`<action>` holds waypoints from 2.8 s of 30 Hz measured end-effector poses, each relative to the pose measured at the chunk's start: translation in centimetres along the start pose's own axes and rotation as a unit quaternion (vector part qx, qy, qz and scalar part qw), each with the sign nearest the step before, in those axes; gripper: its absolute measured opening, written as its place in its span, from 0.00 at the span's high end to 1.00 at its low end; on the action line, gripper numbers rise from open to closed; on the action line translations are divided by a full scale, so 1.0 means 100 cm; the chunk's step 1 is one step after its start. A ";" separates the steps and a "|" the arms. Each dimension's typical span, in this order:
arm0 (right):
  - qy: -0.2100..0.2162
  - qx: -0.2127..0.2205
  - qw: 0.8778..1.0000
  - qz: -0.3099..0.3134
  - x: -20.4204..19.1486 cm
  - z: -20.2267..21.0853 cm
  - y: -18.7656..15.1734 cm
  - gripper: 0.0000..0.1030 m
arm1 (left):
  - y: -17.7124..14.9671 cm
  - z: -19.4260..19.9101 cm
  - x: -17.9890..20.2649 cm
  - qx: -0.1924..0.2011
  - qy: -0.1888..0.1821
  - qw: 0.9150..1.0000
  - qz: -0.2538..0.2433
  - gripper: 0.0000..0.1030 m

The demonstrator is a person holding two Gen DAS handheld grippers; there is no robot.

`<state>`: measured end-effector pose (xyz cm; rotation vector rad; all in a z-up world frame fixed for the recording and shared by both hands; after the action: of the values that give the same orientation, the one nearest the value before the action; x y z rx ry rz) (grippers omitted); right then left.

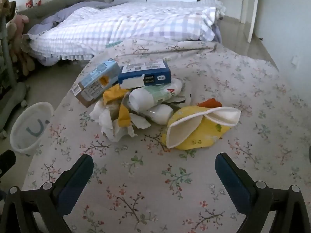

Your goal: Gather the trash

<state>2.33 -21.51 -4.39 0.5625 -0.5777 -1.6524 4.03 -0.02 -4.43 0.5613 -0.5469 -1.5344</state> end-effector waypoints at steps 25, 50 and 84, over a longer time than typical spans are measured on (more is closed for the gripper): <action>0.002 0.001 1.000 0.001 -0.003 -0.001 0.002 0.00 | 0.004 0.005 -0.005 0.006 0.004 1.000 -0.001 0.02; 0.003 0.004 1.000 -0.001 -0.001 -0.001 0.003 0.00 | 0.004 0.003 -0.006 0.008 0.006 1.000 -0.002 0.02; 0.007 -0.001 1.000 -0.006 0.002 0.001 0.003 0.00 | 0.012 0.004 -0.013 0.011 0.012 1.000 0.001 0.02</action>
<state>2.44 -21.72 -4.13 0.5773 -0.5628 -1.6594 4.72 1.24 -3.33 0.5957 -0.5460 -1.5195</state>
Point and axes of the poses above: each gripper's, at about its wrist camera, not at the fingertips, and z roughly against the way its jaws point, x to its right, y to its top, the point moved 6 cm from there along -z, roughly the way its jaws point, and after that the axes turned 2 degrees about -x, right-handed, at the moved point
